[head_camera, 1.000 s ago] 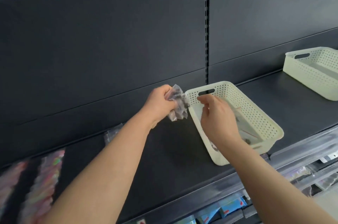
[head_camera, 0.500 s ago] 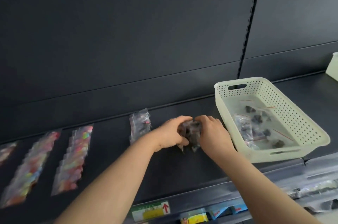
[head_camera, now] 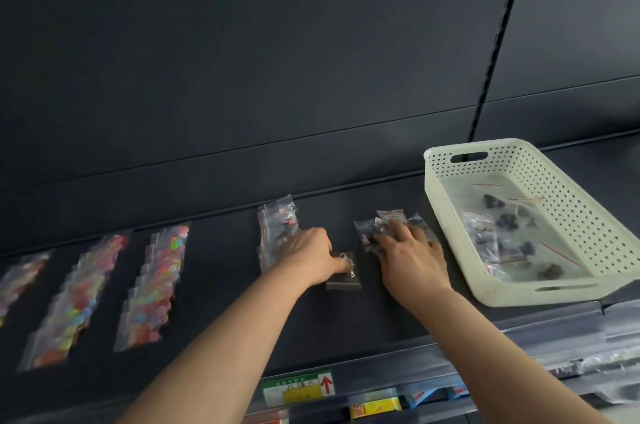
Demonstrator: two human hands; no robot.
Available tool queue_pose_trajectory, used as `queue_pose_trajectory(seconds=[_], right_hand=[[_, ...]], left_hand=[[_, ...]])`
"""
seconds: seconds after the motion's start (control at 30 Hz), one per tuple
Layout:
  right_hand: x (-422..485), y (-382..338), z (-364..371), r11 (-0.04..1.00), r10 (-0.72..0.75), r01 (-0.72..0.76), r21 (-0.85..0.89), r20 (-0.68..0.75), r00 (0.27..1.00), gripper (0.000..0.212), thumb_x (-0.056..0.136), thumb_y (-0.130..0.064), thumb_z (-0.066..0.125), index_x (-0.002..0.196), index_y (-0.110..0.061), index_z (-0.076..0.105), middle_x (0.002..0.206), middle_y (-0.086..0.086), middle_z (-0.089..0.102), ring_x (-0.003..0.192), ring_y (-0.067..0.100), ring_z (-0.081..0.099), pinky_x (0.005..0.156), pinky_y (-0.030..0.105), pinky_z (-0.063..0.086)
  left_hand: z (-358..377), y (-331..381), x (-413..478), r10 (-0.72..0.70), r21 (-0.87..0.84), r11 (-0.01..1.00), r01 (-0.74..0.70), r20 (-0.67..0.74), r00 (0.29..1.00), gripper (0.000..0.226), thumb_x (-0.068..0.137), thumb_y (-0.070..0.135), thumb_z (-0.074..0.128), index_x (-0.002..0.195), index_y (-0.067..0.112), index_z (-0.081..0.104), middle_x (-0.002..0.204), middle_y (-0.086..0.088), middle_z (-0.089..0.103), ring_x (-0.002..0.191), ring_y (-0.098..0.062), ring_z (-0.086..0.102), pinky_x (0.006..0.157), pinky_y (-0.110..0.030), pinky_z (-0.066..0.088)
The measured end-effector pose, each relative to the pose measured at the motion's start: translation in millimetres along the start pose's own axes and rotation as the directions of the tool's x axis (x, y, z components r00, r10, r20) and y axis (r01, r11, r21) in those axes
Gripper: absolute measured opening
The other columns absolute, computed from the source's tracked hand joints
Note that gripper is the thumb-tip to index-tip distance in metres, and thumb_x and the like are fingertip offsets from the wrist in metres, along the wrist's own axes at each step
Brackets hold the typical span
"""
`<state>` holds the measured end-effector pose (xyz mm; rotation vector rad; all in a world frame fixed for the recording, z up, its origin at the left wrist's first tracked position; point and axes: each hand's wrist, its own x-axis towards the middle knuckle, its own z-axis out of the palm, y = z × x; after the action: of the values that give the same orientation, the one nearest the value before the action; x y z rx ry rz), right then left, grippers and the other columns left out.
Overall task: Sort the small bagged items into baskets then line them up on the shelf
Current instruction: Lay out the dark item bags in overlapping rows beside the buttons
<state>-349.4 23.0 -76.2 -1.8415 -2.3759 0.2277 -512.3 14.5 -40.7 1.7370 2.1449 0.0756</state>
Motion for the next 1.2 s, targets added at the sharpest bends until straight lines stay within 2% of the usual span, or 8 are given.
queue_pose_trajectory(seconds=[0.13,0.27,0.43,0.57,0.67,0.93,1.07,1.2], right_hand=[[0.2,-7.3,-5.6,1.000,-0.012,0.012,0.000,-0.066,0.998,0.046,0.092,-0.025,0.048,0.137,-0.029,0.042,0.156,0.001,0.017,0.143,0.024,0.014,0.109,0.047,0.026],[2.4,-20.9,-5.2,0.938,-0.182,0.189,0.291,-0.052,0.982,0.053,0.090,-0.019,0.055,0.141,-0.023,0.042,0.139,-0.001,0.048,0.127,0.019,0.043,0.099,0.032,0.039],[6.3,-28.9,-2.8,0.798,-0.107,0.066,0.599,0.033,0.994,0.038,0.086,-0.017,0.067,0.123,-0.021,0.059,0.108,-0.006,0.068,0.099,0.008,0.063,0.078,0.013,0.044],[1.8,-35.1,-0.2,0.381,-0.014,-0.170,0.909,0.190,0.982,0.019,0.083,-0.003,0.068,0.088,-0.021,0.063,0.083,-0.002,0.068,0.081,0.014,0.064,0.074,0.028,0.053],[-3.0,-39.5,-1.7,0.272,-0.106,-0.253,0.928,0.291,0.951,0.015,0.085,-0.005,0.068,0.093,-0.016,0.063,0.084,0.002,0.068,0.080,0.013,0.065,0.077,0.029,0.055],[-11.6,-70.1,14.6,0.492,-0.025,-0.177,0.852,0.217,0.976,0.007,0.083,-0.017,0.072,0.077,-0.019,0.071,0.068,-0.002,0.069,0.059,0.007,0.063,0.063,0.024,0.057],[-12.1,-79.5,21.7,0.497,-0.095,-0.172,0.851,0.250,0.964,0.016,0.077,-0.016,0.078,0.091,-0.019,0.071,0.078,0.003,0.070,0.066,0.010,0.065,0.065,0.024,0.054],[-5.8,-91.6,22.3,0.656,-0.029,-0.075,0.751,0.124,0.992,0.029,0.077,-0.017,0.077,0.102,-0.023,0.062,0.079,-0.005,0.068,0.073,0.006,0.062,0.065,0.018,0.047]], left_hand=[[6.8,1.9,-1.9,0.036,-0.007,0.999,-0.036,0.036,0.999,0.036,0.079,0.035,0.078,0.108,0.023,0.061,0.113,0.003,0.060,0.103,-0.019,0.058,0.083,-0.031,0.049],[8.7,-4.9,-5.1,0.059,-0.137,0.988,-0.068,-0.068,0.996,0.026,0.084,0.023,0.074,0.102,0.027,0.055,0.105,0.005,0.064,0.096,-0.017,0.060,0.081,-0.032,0.051],[4.0,-15.8,-10.5,0.147,-0.386,0.902,-0.192,-0.141,0.979,0.059,0.083,0.012,0.073,0.132,0.025,0.043,0.100,0.009,0.062,0.092,-0.011,0.062,0.085,-0.034,0.054],[-1.0,-33.2,-16.7,0.007,-0.562,0.826,-0.051,-0.080,0.997,0.054,0.081,0.028,0.077,0.126,0.022,0.048,0.103,0.007,0.065,0.093,-0.006,0.060,0.081,-0.024,0.047],[-2.4,-48.4,-28.6,-0.027,-0.712,0.701,0.031,0.017,0.999,0.014,0.087,0.015,0.072,0.100,0.016,0.067,0.089,0.000,0.067,0.079,-0.007,0.062,0.067,-0.020,0.050],[10.4,-86.5,-50.5,-0.174,-0.803,0.584,0.121,0.023,0.985,0.009,0.086,0.004,0.070,0.093,0.008,0.067,0.081,-0.003,0.068,0.068,-0.010,0.063,0.060,-0.022,0.055],[10.9,-102.6,-53.0,-0.223,-0.806,0.579,0.123,-0.011,0.975,0.018,0.085,0.004,0.071,0.098,0.013,0.062,0.092,-0.009,0.070,0.078,-0.014,0.066,0.058,-0.021,0.051],[14.3,-109.7,-47.0,-0.272,-0.776,0.623,0.100,-0.094,0.958,0.021,0.084,0.009,0.074,0.099,0.015,0.061,0.092,-0.006,0.070,0.084,-0.017,0.069,0.068,-0.030,0.058]])
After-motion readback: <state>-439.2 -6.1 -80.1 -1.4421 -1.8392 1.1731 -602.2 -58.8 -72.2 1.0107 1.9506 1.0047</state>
